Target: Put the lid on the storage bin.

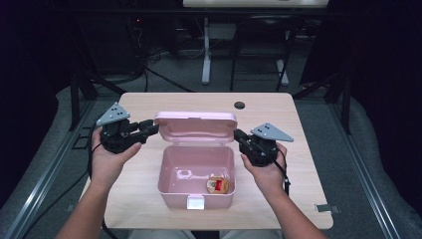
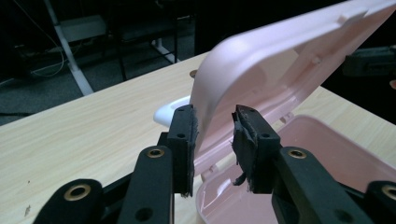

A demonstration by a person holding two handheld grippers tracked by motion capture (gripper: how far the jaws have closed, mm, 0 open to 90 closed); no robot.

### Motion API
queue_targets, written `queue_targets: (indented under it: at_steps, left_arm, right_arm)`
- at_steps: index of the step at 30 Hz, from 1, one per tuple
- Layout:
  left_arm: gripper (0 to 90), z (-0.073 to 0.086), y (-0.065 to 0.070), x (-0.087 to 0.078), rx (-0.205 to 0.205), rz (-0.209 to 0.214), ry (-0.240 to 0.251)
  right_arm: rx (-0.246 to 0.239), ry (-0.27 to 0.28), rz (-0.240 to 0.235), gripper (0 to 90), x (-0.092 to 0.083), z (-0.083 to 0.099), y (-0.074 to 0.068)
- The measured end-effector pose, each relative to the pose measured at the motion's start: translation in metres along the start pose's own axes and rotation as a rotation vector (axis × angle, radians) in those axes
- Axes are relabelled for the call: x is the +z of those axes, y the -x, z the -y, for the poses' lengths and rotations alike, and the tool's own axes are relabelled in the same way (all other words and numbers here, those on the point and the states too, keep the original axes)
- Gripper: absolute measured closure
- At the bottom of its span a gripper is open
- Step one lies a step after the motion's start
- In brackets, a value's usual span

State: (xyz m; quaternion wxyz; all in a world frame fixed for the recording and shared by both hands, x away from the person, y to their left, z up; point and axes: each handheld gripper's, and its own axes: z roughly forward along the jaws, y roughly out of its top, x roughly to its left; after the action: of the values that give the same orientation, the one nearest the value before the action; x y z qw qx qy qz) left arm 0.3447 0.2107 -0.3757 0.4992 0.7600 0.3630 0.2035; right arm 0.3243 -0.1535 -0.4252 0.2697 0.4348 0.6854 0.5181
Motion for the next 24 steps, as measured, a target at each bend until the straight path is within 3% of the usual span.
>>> queue_targets:
  at_steps: [6, 9, 18, 24]
  left_arm:
    - [77.9, -0.005, 0.001, 0.0, -0.007, -0.012, 0.016]
    - [81.3, -0.006, 0.003, 0.0, 0.013, -0.035, 0.016]
    - [82.0, -0.006, 0.005, -0.001, 0.021, -0.033, 0.01]
    - [81.9, -0.003, 0.006, -0.005, 0.018, -0.016, 0.007]
  right_arm:
    - [0.001, -0.003, -0.001, 84.9, 0.0, 0.001, 0.0]
    - [0.001, -0.004, -0.001, 84.9, 0.0, 0.001, 0.0]
    - [0.009, 0.006, -0.018, 82.3, -0.001, 0.0, 0.001]
    - [0.016, 0.03, -0.041, 81.0, -0.007, -0.011, 0.002]
